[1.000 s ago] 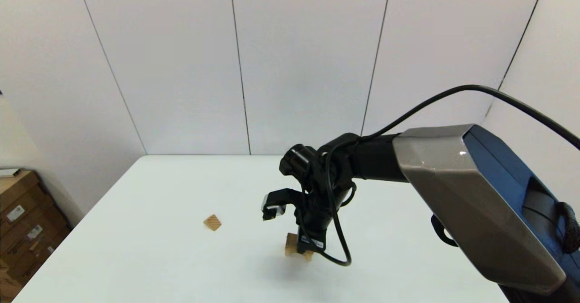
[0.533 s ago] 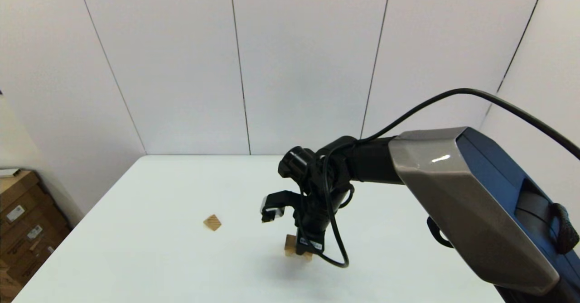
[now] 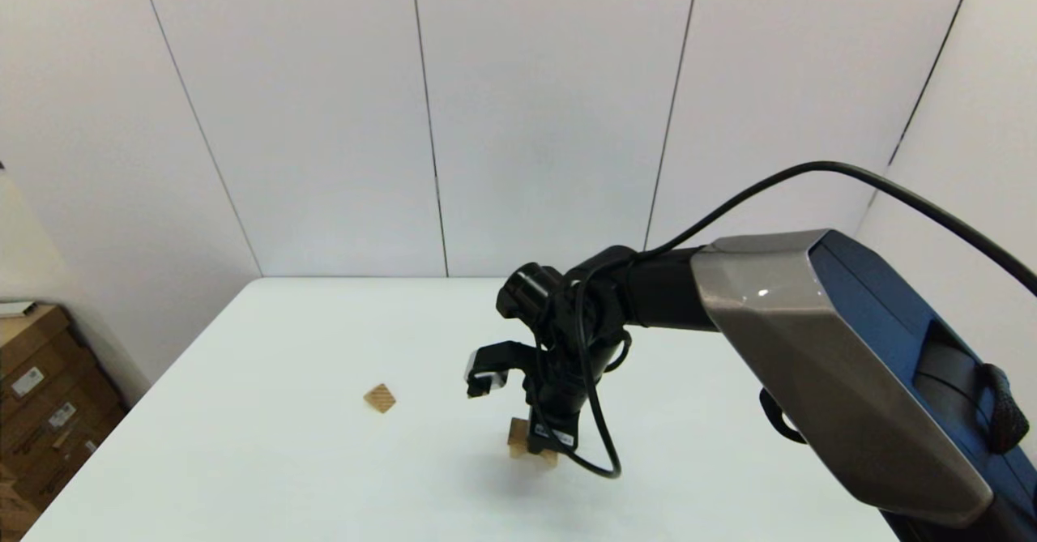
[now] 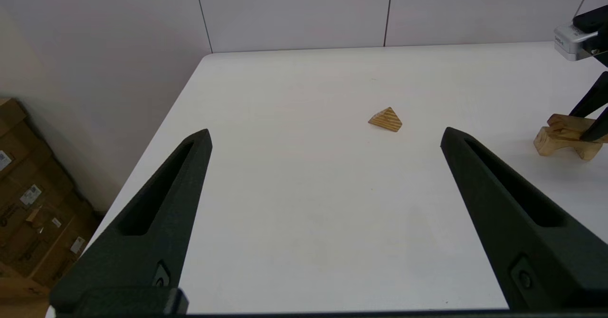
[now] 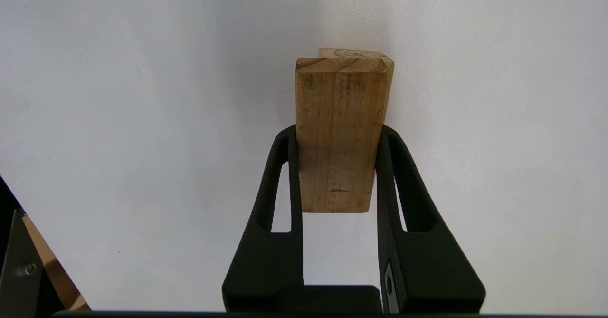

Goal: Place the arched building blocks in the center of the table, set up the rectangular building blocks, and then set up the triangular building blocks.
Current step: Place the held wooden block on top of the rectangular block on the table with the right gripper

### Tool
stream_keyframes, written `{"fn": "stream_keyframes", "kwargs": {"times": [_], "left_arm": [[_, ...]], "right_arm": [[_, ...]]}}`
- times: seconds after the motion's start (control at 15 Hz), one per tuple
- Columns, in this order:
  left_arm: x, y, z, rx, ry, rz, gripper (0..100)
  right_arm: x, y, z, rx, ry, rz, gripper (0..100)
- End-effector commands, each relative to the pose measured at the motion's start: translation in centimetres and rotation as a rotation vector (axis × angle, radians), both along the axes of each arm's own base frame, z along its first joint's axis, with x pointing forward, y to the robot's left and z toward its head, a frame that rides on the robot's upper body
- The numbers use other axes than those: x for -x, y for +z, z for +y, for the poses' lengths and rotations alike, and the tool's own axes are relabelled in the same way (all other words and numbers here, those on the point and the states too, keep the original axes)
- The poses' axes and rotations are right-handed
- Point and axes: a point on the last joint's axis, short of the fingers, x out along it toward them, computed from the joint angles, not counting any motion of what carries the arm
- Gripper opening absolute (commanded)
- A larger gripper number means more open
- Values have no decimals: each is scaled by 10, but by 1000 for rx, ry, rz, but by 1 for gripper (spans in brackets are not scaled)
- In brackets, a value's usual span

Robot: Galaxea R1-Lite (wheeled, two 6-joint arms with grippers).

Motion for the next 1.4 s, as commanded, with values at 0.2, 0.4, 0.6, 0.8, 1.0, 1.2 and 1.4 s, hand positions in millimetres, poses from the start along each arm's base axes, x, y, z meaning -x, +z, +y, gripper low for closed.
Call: {"fn": "stream_keyframes", "kwargs": {"times": [0.2,0.4,0.6,0.8,1.0,1.2,1.4], "left_arm": [[0,0,0,0,1,1,100],[0,0,0,0,1,1,100],[0,0,0,0,1,1,100],[0,0,0,0,1,1,100],[0,0,0,0,1,1,100],[0,0,0,0,1,1,100],[0,0,0,0,1,1,100]], "right_arm": [[0,-1,-1,13,3,-2,0],[-2,-1,-3,17,14,-9,0],[-2,-1,-3,17,14,-9,0],[-1,-2,-2,16,18,-8,0],[-1,-3,0,12,19,-12,0],[-1,-4,1,12,21,-12,0],[-2,-5,0,13,19,-11,0]]}}
